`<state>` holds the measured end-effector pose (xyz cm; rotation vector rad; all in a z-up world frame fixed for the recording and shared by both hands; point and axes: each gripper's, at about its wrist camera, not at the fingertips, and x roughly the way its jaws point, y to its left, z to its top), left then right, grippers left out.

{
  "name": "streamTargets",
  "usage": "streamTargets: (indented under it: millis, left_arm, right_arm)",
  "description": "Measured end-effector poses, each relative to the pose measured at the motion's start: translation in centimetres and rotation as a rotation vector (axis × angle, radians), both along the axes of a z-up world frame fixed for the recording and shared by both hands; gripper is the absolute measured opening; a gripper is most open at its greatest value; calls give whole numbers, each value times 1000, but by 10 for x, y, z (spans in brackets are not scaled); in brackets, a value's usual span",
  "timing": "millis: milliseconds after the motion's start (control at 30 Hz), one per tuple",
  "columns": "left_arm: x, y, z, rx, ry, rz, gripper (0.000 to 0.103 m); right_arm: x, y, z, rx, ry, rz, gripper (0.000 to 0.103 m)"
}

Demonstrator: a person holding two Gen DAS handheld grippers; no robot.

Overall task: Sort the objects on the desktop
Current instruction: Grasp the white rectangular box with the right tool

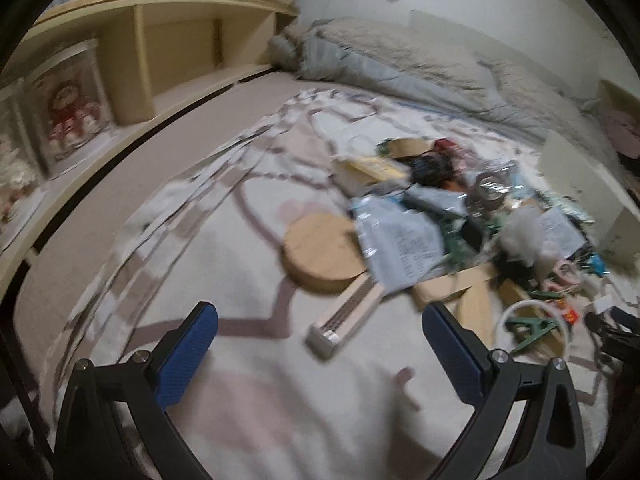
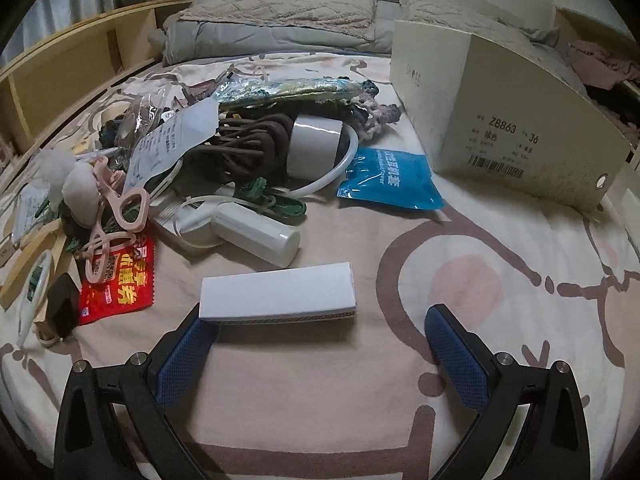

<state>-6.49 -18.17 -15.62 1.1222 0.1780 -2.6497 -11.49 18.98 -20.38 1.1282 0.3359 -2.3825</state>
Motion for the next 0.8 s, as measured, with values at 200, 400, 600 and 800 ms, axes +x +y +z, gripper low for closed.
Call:
streamTargets:
  millis: [200,400,600,800]
  left_arm:
    - [8,-13,-10,14,-76,100,103]
    - [19,-18,-23,-21,-135,203,103]
    - [22,-28,-22,-18,-112,293,103]
    - [25,-21,-20,1,-100,241,103]
  right_arm:
    - [-4,-1,-1,-11,-4,-1,103]
    - [-6,-3,-3,-21,-2,-12,103]
    - [-5,-4,-4,-17,9,-17,103]
    - [-5,-2,-5,-29,9,-17,103]
